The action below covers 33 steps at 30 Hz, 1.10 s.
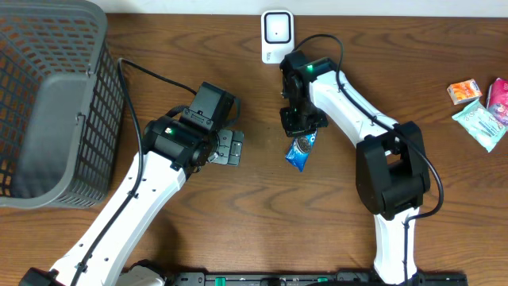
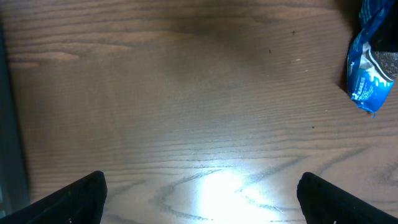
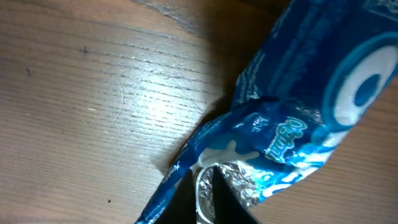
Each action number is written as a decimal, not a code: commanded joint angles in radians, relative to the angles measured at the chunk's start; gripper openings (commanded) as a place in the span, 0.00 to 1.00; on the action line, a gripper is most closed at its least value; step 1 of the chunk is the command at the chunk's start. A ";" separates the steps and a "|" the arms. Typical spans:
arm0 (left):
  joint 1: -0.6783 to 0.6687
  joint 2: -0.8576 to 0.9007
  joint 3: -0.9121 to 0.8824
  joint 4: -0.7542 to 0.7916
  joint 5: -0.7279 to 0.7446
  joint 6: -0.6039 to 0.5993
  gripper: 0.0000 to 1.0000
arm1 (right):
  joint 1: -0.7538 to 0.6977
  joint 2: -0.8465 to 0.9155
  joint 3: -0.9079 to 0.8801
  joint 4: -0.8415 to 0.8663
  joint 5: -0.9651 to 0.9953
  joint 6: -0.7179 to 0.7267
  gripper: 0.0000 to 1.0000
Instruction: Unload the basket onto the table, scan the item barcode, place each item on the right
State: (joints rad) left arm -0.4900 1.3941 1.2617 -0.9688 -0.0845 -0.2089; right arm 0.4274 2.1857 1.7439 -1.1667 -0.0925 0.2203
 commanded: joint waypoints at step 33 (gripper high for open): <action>0.002 0.003 -0.001 -0.003 -0.005 0.002 0.98 | -0.187 0.002 -0.122 0.288 0.370 0.228 0.01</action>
State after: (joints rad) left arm -0.4900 1.3941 1.2617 -0.9688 -0.0849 -0.2089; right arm 0.2863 2.1769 1.6150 -0.8177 0.1917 0.4183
